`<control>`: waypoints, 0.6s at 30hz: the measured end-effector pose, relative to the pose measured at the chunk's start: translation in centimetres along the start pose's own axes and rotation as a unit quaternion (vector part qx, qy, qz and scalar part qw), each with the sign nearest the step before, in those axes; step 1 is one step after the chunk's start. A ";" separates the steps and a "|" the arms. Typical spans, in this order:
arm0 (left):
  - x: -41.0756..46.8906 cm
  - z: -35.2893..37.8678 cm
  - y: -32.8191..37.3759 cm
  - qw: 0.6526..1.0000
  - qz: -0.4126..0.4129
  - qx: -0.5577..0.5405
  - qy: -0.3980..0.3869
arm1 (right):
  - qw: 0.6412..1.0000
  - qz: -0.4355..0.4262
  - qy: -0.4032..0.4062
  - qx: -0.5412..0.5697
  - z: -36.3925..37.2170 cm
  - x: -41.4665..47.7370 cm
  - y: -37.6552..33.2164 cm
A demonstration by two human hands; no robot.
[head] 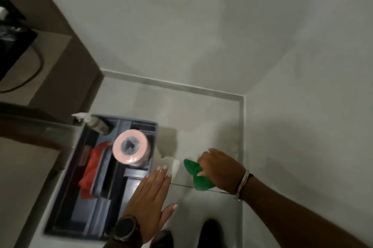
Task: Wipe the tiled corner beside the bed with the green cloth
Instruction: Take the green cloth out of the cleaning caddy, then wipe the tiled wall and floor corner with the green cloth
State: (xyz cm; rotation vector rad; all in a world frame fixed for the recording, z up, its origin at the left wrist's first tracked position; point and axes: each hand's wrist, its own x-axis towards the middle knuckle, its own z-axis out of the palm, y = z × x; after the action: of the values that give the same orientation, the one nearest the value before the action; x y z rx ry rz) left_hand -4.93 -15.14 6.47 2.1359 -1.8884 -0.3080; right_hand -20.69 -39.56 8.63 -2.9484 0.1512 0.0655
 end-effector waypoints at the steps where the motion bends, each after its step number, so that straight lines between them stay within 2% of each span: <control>1: 1.5 0.7 0.3 1.000 0.013 0.002 -0.003 | 0.999 0.035 -0.017 0.017 -0.1 -0.3 1.9; 3: 4.4 3.6 0.5 0.999 0.032 0.002 -0.010 | 0.990 0.106 -0.071 0.056 0.8 -1.2 6.2; 6: 7.7 9.8 0.2 0.999 0.044 -0.010 -0.030 | 0.953 0.213 -0.181 0.114 4.9 -2.4 12.6; 8: 9.4 15.2 -0.5 0.998 0.045 0.000 -0.046 | 0.945 0.240 -0.211 0.078 9.5 -3.2 17.1; 14: 14.5 31.3 -5.3 0.995 0.035 0.039 -0.090 | 0.956 0.284 -0.055 -0.044 23.4 -4.0 26.1; 17: 16.6 37.5 -7.2 0.994 0.004 0.053 -0.093 | 0.955 0.297 -0.010 -0.019 30.9 -4.4 27.7; 18: 17.0 39.7 -7.7 0.994 -0.010 0.051 -0.099 | 0.949 0.314 -0.023 -0.015 33.9 -5.0 27.8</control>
State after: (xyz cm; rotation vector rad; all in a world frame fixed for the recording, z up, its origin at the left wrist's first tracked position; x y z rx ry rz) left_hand -8.92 -33.60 -33.14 2.2659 -2.0318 -0.4532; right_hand -29.79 -59.79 -29.46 -2.7951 1.0777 0.2222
